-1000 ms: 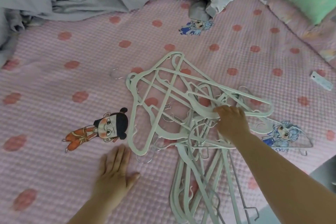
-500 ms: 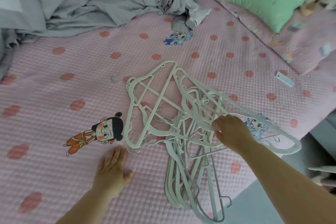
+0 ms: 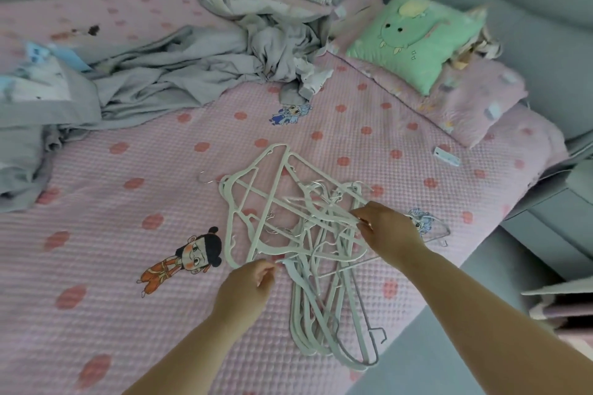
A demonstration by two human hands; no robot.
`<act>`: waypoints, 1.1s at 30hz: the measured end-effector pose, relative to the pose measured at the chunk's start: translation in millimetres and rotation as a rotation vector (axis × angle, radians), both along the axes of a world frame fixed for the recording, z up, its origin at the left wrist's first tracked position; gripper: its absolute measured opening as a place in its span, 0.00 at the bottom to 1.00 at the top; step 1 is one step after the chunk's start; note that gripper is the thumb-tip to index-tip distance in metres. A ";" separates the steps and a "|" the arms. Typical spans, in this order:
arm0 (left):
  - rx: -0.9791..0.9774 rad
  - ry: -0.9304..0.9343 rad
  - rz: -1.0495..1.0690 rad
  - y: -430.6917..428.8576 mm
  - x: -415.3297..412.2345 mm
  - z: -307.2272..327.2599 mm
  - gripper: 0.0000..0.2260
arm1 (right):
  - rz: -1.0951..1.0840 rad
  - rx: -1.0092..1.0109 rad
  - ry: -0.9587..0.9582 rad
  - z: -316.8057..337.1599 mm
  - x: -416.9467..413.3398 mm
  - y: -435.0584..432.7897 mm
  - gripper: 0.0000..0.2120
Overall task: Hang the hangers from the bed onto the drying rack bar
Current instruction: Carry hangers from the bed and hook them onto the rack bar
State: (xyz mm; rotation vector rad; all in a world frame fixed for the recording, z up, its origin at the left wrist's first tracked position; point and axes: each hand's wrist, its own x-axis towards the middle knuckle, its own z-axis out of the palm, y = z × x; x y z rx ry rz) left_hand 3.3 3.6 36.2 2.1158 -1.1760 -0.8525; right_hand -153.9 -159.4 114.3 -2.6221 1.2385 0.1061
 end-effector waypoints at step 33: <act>-0.473 -0.278 -1.474 110.6 -500.5 313.8 0.10 | -1.172 -0.134 -0.534 308.2 -506.5 419.5 0.12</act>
